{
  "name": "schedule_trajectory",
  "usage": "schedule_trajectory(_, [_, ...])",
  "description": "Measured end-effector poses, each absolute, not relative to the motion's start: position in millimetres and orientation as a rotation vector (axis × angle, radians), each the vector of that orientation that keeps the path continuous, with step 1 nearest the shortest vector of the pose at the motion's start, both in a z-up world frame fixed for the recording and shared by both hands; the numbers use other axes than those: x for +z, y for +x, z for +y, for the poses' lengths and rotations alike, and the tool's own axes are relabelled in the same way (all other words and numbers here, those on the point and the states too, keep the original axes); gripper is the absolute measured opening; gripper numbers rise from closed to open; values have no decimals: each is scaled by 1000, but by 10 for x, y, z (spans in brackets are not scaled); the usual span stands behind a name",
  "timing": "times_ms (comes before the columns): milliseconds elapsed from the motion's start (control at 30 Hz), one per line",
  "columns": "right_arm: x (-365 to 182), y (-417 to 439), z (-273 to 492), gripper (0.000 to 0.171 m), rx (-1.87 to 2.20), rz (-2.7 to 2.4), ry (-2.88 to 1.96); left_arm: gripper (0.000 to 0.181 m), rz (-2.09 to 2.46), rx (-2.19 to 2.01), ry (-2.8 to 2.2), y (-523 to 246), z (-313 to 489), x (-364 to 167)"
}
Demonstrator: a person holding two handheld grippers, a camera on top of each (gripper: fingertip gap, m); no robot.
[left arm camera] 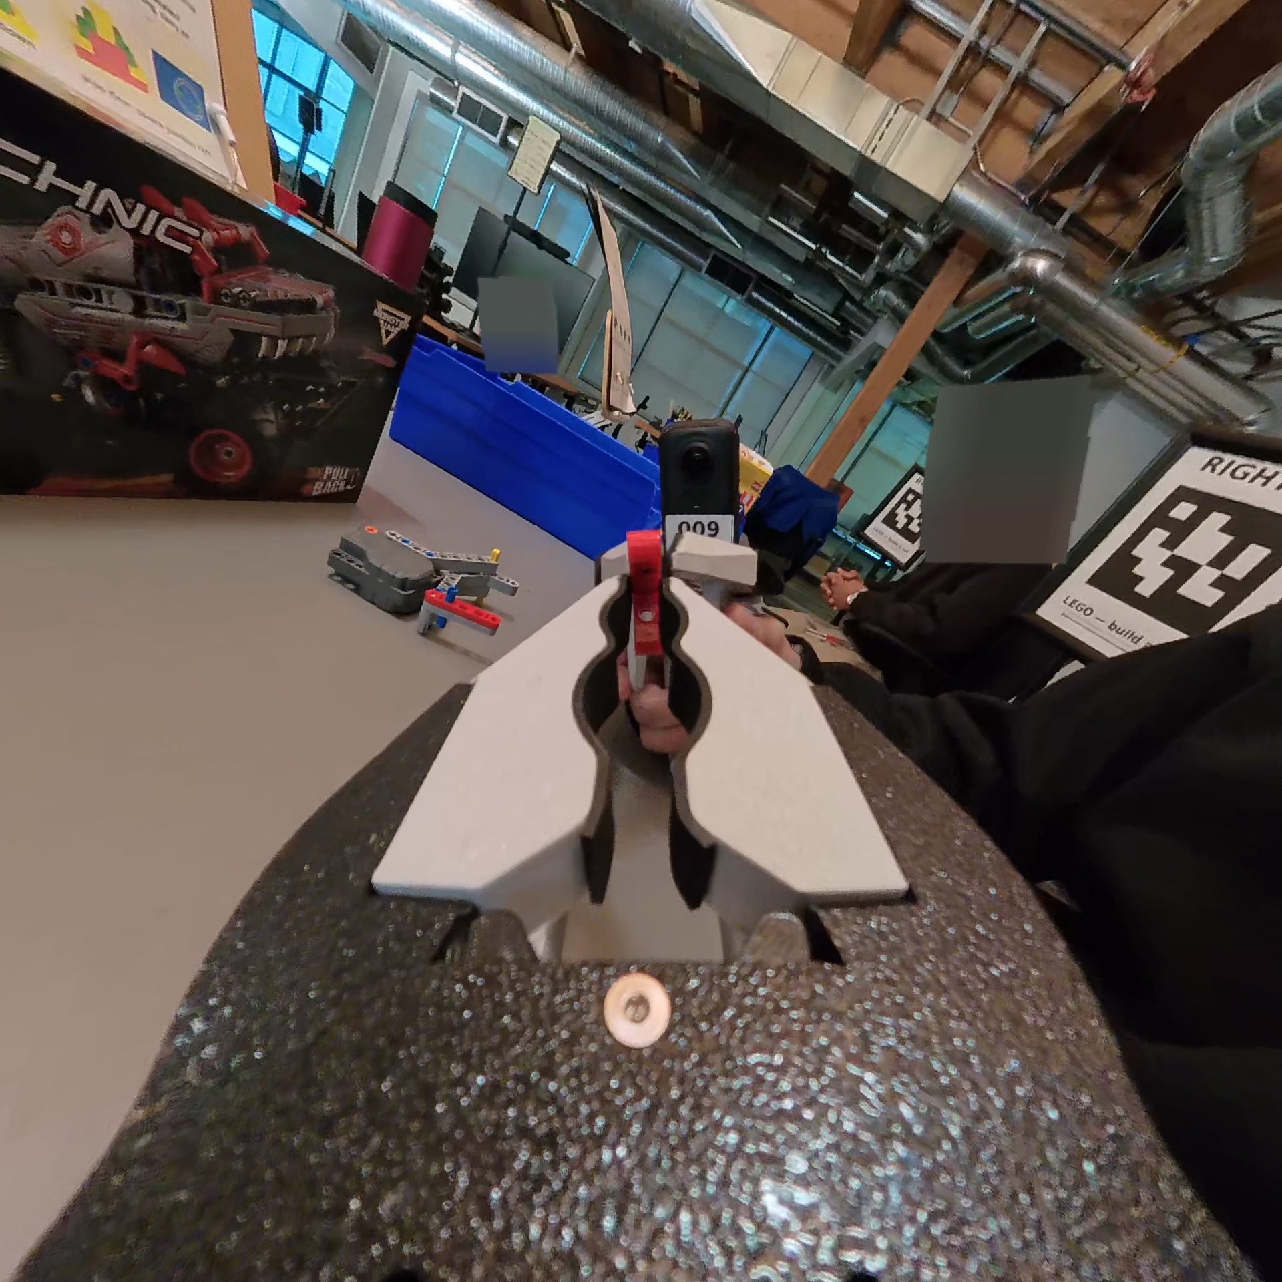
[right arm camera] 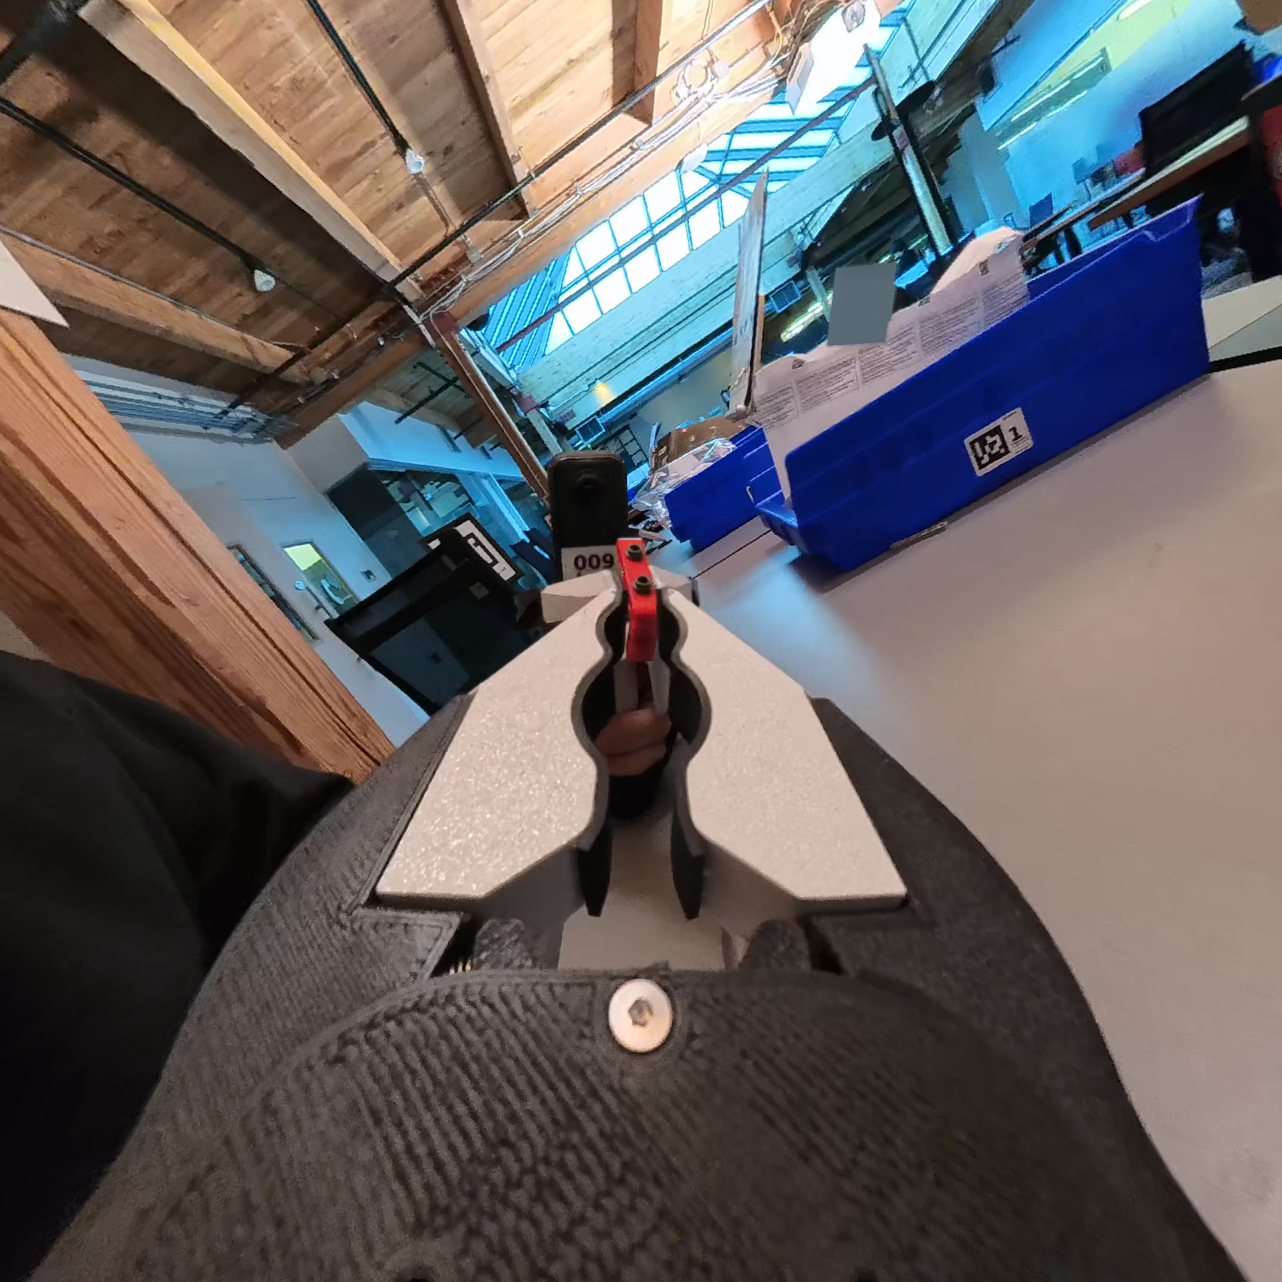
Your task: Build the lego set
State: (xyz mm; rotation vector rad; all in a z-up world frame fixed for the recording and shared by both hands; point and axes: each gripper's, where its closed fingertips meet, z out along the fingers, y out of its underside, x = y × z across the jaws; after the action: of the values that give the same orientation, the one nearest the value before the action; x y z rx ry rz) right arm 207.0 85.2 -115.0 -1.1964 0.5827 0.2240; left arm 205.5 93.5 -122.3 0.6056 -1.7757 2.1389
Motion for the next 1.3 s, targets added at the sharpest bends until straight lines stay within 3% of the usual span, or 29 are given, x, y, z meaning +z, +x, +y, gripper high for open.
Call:
schedule_trajectory(200, [-1144, 2021, 898, 13, 232, 551, -1216, 5, -1785, 2102, 554, 1995, 934, -1229])
schedule_trajectory(667, [-1140, 1996, 913, 4, 264, 542, -1209, 5, -1814, 2101, 515, 1951, 888, -1232])
schedule_trajectory(1300, [-1111, 1983, 907, 4, 211, 513, -1217, 5, -1868, 2144, 493, 1943, 870, -1197])
